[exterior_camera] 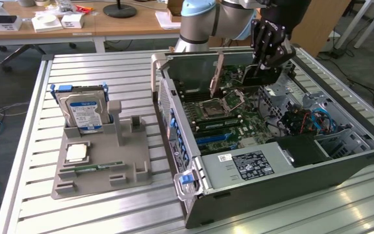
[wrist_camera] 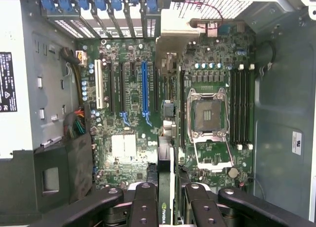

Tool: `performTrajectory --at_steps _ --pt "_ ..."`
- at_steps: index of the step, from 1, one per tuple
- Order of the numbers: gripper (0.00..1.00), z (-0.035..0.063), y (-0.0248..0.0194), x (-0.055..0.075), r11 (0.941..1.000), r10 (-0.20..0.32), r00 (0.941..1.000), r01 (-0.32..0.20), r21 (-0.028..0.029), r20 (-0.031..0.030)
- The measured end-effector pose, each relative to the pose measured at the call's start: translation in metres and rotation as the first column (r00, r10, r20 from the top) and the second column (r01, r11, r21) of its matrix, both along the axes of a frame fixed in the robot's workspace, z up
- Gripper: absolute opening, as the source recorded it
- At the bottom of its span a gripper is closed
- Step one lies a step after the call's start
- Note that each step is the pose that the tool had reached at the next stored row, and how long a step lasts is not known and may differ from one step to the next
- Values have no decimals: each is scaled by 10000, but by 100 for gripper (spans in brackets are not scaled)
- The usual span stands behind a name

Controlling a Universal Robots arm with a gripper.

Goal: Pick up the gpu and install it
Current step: 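Insert the gpu into the slot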

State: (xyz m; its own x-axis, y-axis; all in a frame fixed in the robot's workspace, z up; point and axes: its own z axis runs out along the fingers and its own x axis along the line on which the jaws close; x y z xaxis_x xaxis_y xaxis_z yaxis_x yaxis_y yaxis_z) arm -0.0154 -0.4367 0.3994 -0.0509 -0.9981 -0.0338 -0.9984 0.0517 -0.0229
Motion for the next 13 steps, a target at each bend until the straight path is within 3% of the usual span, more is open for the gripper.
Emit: performTrajectory --at_steps 7,9,13 --pt "26 -9 0 -108 10000 -14 10000 14 -4 0" --pt "26 -19 0 -194 10000 -43 10000 43 -35 -5" --pt "26 -20 0 -197 10000 -44 10000 44 -35 -5"
